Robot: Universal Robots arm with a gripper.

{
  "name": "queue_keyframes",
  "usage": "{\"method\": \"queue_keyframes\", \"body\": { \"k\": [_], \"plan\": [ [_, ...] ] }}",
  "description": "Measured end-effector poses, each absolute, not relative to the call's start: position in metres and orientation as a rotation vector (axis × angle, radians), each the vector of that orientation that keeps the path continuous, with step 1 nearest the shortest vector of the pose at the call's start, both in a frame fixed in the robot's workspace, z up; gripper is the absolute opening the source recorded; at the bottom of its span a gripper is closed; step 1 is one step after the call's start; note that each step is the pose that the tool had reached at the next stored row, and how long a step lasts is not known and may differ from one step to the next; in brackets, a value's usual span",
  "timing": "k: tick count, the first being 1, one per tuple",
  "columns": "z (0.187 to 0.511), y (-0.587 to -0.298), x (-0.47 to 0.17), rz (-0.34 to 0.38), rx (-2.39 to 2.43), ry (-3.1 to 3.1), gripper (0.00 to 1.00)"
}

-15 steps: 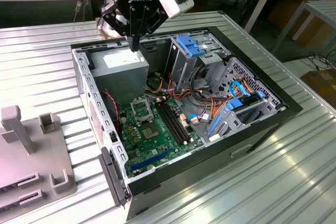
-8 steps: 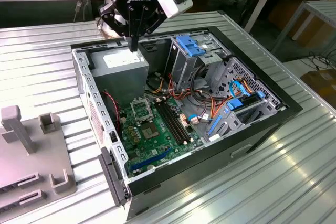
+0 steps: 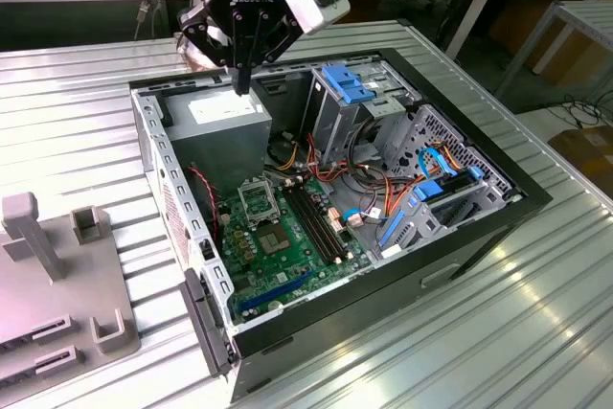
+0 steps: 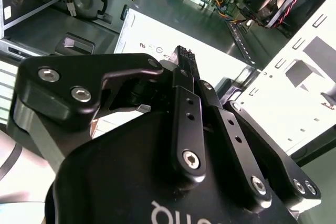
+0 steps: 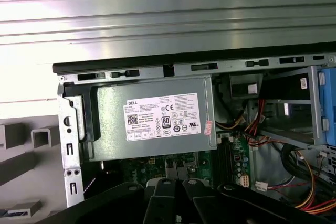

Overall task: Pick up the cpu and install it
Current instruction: 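Reach for the cpu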

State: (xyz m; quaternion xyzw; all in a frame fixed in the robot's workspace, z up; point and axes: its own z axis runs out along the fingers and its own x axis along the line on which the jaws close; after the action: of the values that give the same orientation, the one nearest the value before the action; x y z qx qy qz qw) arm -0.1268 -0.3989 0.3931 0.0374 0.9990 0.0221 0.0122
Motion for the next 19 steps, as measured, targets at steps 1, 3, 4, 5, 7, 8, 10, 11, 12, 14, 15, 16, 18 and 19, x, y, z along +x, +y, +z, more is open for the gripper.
{"method": "queue_keyframes", "body": {
  "k": [1,3,4,5,7,8,10,11,12,14,15,16,18,19],
  "plan": [
    [0.393,-0.399,-0.127,0.069,0.117,3.114,0.11],
    [0.393,-0.399,-0.127,0.069,0.117,3.114,0.11],
    [0.393,-0.399,-0.129,0.069,0.117,3.116,0.11],
    [0.393,-0.399,-0.130,0.069,0.117,3.118,0.11],
    [0.393,-0.399,-0.130,0.069,0.117,3.118,0.11],
    [0.392,-0.399,-0.130,0.069,0.117,3.118,0.11],
    [0.392,-0.399,-0.131,0.069,0.117,3.118,0.11],
    [0.392,-0.399,-0.131,0.069,0.117,3.118,0.11],
    [0.392,-0.399,-0.132,0.069,0.117,3.118,0.11],
    [0.392,-0.399,-0.133,0.069,0.117,3.118,0.11],
    [0.392,-0.399,-0.134,0.069,0.117,3.118,0.11],
    [0.392,-0.399,-0.135,0.069,0.117,3.118,0.11],
    [0.392,-0.399,-0.137,0.069,0.117,3.118,0.11],
    [0.392,-0.399,-0.138,0.069,0.117,3.118,0.11]
  ]
}}
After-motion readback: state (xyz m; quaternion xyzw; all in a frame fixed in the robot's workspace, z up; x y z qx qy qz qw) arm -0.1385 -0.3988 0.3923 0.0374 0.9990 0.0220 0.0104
